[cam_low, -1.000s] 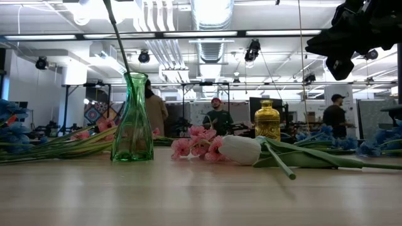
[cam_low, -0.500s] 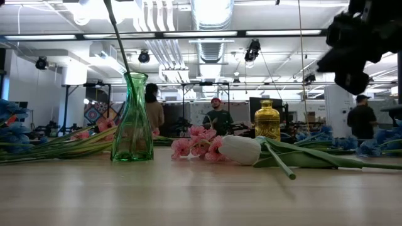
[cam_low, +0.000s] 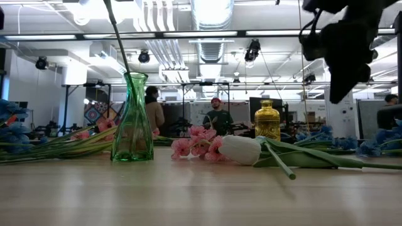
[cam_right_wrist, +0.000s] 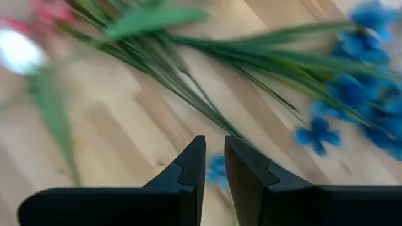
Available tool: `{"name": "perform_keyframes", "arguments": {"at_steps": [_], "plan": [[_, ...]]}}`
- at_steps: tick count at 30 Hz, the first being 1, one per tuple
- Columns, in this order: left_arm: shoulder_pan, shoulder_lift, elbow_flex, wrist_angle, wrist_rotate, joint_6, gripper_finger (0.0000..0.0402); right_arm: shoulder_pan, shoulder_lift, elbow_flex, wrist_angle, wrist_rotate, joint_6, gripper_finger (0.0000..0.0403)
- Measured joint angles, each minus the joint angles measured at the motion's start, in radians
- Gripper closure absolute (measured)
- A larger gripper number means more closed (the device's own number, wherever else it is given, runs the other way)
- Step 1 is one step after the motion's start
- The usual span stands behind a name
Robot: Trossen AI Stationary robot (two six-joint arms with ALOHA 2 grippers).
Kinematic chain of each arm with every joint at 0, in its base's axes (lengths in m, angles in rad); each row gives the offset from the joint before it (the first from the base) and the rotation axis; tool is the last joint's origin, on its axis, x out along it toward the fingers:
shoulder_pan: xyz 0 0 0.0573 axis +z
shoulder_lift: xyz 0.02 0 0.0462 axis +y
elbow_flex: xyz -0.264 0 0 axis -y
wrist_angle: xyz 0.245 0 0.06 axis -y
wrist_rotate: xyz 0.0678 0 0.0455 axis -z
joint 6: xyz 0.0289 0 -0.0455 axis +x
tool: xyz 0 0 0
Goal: Sort flowers into vase by color
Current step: Put the bottom right blue flowers into the yellow vase
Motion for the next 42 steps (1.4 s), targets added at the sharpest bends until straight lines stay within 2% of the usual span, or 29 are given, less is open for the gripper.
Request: {"name": "perform_keyframes", "arguments": {"at_steps": [5,10,15,18,20,22,24,25,29,32,38,42], "plan": [[-0.027,0.086,0.0,-0.022,0.026,-0.036,0.0122,-0.027,0.022,0.039,-0.007,0.0,-0.106,0.0351],[-0.035,0.221,0.066,-0.038,0.013,-0.044,0.0123,-0.039,-0.03,0.047,-0.01,-0.003,-0.146,0.0351],[-0.099,0.314,0.113,-0.06,-0.005,0.002,0.013,-0.04,-0.088,0.047,-0.139,-0.012,0.049,0.0351],[-0.13,0.327,0.116,-0.058,0.002,-0.043,0.0147,-0.021,-0.102,0.047,-0.238,-0.027,0.119,0.0351],[-0.138,0.339,0.093,-0.091,0.052,-0.124,0.0163,-0.018,-0.103,0.047,-0.274,-0.041,0.121,0.035],[-0.15,0.344,0.067,-0.162,0.202,-0.215,0.0179,-0.018,-0.103,0.047,-0.279,-0.041,0.144,0.0345],[-0.168,0.339,0.052,-0.256,0.388,-0.306,0.0197,-0.018,-0.1,0.047,-0.281,-0.04,0.191,0.0332],[-0.174,0.336,0.051,-0.3,0.449,-0.348,0.0205,-0.018,-0.099,0.047,-0.284,-0.047,0.197,0.0323],[-0.187,0.317,0.058,-0.407,0.487,-0.479,0.0244,-0.018,-0.088,0.047,-0.296,-0.072,0.175,0.0277],[-0.207,0.297,0.066,-0.541,0.589,-0.563,0.0276,-0.016,-0.08,0.047,-0.295,-0.075,0.193,0.0236],[-0.263,0.22,0.069,-0.665,0.561,-0.685,0.032,-0.013,-0.074,0.046,-0.291,-0.075,0.271,0.0173],[-0.307,0.158,0.069,-0.85,0.566,-0.871,0.0327,0.009,-0.074,0.041,-0.29,-0.122,0.325,0.0146]]}}
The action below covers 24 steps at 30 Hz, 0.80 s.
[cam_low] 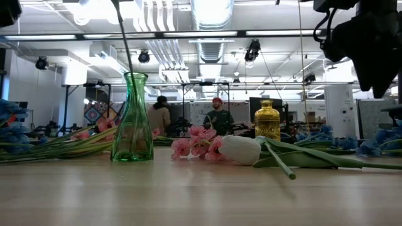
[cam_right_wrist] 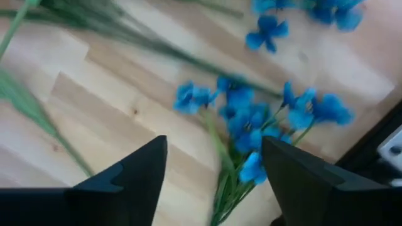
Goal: Sort flowers into vase by color
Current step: Put the bottom right blue flowers into the yellow vase
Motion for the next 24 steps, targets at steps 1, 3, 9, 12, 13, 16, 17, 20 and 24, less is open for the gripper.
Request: {"name": "perform_keyframes", "arguments": {"at_steps": [1,3,9,12,13,16,17,20,24], "plan": [[-0.01,-0.012,0.0,-0.058,-0.001,-0.06,0.0327,0.009,0.003,-0.005,0.001,-0.007,0.021,0.0141],[-0.024,-0.027,0.0,-0.167,-0.002,-0.17,0.0327,0.031,0.01,-0.021,0.0,-0.028,0.061,0.0133],[-0.027,-0.055,0.0,-0.393,0.0,-0.409,0.0327,0.083,0.055,-0.059,-0.001,-0.047,0.177,0.0121],[-0.027,-0.06,0.0,-0.483,0.023,-0.513,0.0327,0.108,0.087,-0.065,0.0,-0.065,0.184,0.0119],[-0.027,-0.059,0.0,-0.509,0.039,-0.546,0.0327,0.116,0.094,-0.065,0.002,-0.086,0.184,0.0119],[-0.027,-0.055,0.0,-0.561,0.046,-0.636,0.0327,0.144,0.114,-0.065,0.003,-0.142,0.208,0.0119],[-0.027,-0.052,0.0,-0.574,0.047,-0.66,0.0327,0.155,0.117,-0.065,0.003,-0.155,0.218,0.0119],[-0.027,-0.04,0.0,-0.579,0.047,-0.695,0.0327,0.191,0.12,-0.065,0.002,-0.18,0.251,0.0119],[-0.023,-0.03,0.0,-0.579,0.026,-0.73,0.0327,0.249,0.114,-0.065,0.002,-0.179,0.334,0.0119]]}}
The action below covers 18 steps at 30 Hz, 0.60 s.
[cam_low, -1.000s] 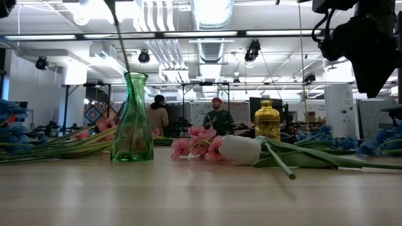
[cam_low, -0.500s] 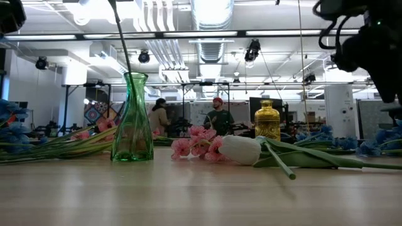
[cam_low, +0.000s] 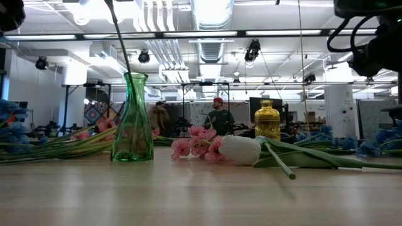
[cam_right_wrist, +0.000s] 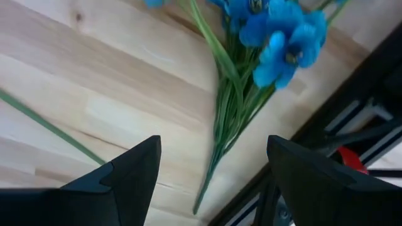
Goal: Sort flowers into vase by color
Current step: Put the bottom right blue flowers into the yellow vase
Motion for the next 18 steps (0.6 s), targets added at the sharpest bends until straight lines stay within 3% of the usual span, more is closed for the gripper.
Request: {"name": "perform_keyframes", "arguments": {"at_steps": [5,18], "plan": [[0.002,0.009,0.0,0.0,-0.028,-0.016,0.0327,0.055,0.021,-0.006,0.007,0.024,0.06,0.0119],[0.001,0.048,0.0,0.009,-0.05,-0.041,0.0327,0.057,0.122,-0.103,0.141,0.051,0.065,0.0119]]}}
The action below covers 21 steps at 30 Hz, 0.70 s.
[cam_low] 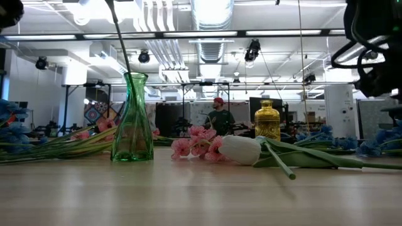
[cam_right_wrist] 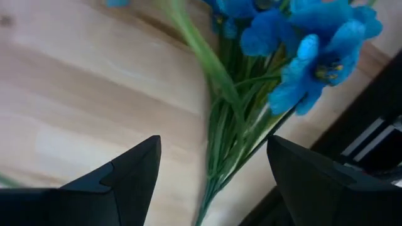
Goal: Sort flowers into vase by color
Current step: Put the bottom right blue flowers into the yellow vase
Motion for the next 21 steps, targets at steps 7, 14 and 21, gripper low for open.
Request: {"name": "perform_keyframes", "arguments": {"at_steps": [7,14,21], "plan": [[0.0,0.033,0.0,0.022,-0.023,0.0,0.0327,-0.002,0.005,-0.053,0.067,0.008,0.014,0.0121],[0.0,0.056,0.0,0.059,-0.04,-0.002,0.0327,-0.003,0.003,-0.166,0.262,-0.001,0.037,0.013],[0.001,0.061,0.0,0.072,-0.053,-0.002,0.0327,-0.003,-0.005,-0.17,0.249,0.003,0.056,0.0175]]}}
